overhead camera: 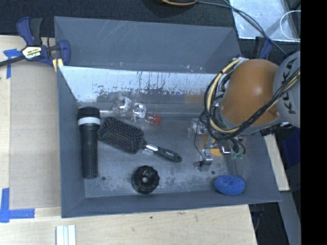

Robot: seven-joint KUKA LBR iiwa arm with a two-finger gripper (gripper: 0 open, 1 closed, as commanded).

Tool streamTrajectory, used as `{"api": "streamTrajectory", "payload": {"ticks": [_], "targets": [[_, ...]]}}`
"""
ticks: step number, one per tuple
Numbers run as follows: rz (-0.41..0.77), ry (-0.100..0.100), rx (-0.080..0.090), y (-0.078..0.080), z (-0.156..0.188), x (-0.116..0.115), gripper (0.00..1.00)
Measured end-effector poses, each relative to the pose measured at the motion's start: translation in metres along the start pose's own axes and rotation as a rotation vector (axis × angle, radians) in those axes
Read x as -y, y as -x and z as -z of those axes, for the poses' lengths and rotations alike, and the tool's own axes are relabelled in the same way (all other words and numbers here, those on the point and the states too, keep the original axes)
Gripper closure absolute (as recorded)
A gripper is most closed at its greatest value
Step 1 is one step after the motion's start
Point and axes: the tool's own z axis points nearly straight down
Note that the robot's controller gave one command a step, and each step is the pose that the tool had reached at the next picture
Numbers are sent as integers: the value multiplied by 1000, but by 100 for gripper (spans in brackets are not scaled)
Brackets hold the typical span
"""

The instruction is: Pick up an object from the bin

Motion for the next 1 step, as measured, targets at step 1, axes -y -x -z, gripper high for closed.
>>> {"api": "streamTrajectory", "payload": {"ticks": [1], "targets": [[2,-1,8,2,5,0,0]]}}
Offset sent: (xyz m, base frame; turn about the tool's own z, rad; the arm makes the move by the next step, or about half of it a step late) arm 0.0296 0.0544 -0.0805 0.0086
